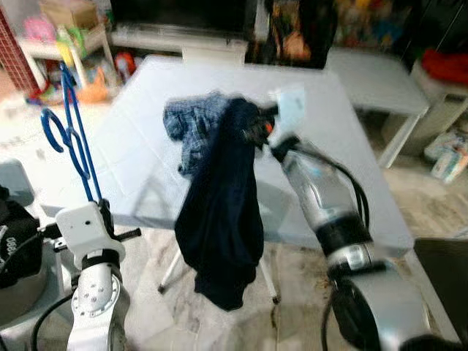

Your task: Hang hanger

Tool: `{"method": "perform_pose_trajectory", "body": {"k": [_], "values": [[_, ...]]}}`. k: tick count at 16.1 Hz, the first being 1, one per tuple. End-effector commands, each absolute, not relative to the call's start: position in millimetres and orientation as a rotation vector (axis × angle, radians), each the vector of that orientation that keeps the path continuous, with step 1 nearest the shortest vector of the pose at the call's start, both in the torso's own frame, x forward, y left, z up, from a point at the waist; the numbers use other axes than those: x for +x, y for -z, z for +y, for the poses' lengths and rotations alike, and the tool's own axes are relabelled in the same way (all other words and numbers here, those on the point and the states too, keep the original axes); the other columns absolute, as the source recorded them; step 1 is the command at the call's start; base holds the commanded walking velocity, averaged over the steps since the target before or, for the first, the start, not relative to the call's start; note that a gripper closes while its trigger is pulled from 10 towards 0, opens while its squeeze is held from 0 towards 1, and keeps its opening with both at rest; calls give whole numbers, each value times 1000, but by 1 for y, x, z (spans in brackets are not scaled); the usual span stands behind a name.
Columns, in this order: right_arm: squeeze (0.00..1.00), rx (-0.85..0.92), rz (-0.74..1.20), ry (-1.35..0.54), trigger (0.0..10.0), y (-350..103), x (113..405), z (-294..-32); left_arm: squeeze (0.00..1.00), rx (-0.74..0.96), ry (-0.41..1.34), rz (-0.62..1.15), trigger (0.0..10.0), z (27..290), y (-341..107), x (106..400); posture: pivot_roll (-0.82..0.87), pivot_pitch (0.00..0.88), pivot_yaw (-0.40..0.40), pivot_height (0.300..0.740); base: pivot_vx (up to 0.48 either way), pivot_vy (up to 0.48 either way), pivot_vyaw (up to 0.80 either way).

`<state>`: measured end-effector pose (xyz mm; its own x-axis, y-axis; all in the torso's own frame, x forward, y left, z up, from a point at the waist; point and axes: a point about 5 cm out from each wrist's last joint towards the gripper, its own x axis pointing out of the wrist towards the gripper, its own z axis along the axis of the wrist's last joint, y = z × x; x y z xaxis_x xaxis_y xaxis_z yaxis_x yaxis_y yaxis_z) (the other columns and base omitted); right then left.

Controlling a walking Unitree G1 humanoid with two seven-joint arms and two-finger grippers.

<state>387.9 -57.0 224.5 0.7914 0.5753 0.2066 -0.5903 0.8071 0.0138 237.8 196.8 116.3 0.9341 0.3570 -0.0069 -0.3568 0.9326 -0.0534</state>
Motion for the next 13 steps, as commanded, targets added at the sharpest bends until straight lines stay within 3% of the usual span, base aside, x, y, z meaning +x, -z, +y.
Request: {"method": "perform_pose_trajectory", "body": {"k": [1,4,6,11,13], "values": [[0,108,-260,-624,10000,-247,393,-56,0,-60,-362,-1,10000,193,-116,238,52,0,-78,740,0,0,0],[0,163,-242,-597,10000,-300,408,-29,0,-87,-379,-8,10000,191,-115,236,67,0,-120,740,0,0,0],[0,151,-296,-531,10000,-330,410,-28,0,-96,-385,-8,10000,190,-115,235,78,0,-133,740,0,0,0],[0,245,-506,-210,10000,-415,410,-86,0,-102,-403,-10,10000,190,-114,232,85,0,-151,740,0,0,0],[0,192,-522,-119,10000,-417,411,-106,0,-106,-401,-15,10000,188,-114,234,77,0,-150,740,0,0,0]]}}
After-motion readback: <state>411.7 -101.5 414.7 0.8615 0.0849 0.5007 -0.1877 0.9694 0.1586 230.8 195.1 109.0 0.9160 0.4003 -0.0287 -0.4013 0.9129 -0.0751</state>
